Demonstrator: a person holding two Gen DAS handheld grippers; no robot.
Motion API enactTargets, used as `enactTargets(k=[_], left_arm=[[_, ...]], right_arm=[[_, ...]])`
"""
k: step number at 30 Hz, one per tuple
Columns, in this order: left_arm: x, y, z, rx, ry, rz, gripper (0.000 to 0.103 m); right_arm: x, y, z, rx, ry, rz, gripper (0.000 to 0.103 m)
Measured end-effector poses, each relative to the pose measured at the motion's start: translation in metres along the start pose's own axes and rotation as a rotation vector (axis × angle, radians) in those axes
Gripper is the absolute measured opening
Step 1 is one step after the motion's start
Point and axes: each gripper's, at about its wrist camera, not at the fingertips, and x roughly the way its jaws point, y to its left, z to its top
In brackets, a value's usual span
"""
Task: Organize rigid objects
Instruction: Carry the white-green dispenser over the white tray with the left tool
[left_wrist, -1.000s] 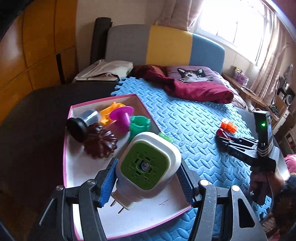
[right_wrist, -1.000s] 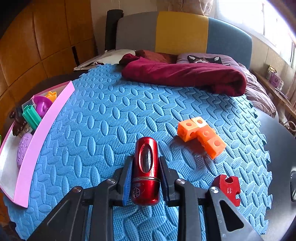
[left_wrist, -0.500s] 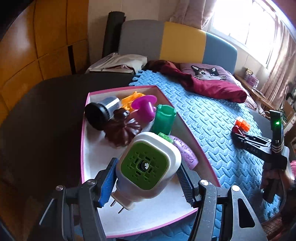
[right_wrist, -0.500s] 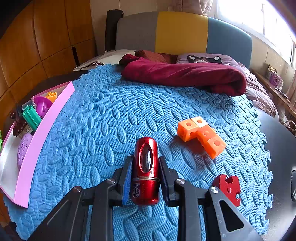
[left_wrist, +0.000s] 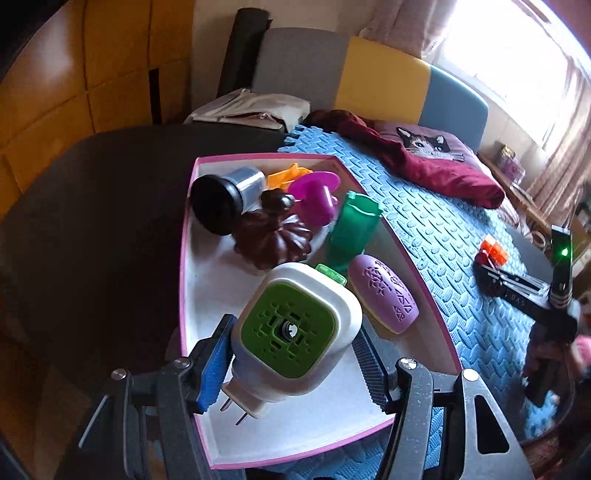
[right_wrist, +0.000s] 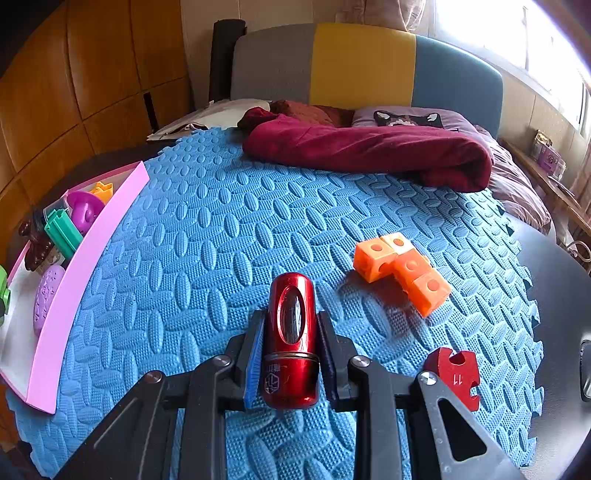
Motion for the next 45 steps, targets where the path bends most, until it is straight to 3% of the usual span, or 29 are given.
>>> enactTargets(k=[8,13,19,23,29,34,45], left_arm=[[-0.003,0.023,-0.008,-0.057,0.016,0.015,0.056],[0.001,0.019,-0.01,-0.04,0.02,0.014,0.056],[-0.006,0.014,-0.007,-0.026,0.002,-0.021,0.055],[0.001,0.009,-0.006,-0.044,0.063,-0.125,0.055],[0.017,0.006,0.001,-0.07,0.121,-0.138,0.055],[0.039,0.007,0.01,-0.083,0.175,-0.102,0.055],[0.041,-0.002,0.016,-0.014,0.102,-0.044,0.053]], right_arm=[[0.0,0.001,0.0,-0.002,0.0,-0.002,0.026],[0.0,0.001,0.0,-0.003,0.0,-0.003,0.026],[0.0,0.001,0.0,-0.002,0.0,-0.002,0.026],[0.0,0.001,0.0,-0.003,0.0,-0.003,0.026],[0.0,0.001,0.0,-0.006,0.0,-0.006,0.026],[0.0,0.002,0.0,-0.008,0.0,-0.008,0.026],[0.0,0.002,0.0,-0.008,0.0,-0.008,0.026]])
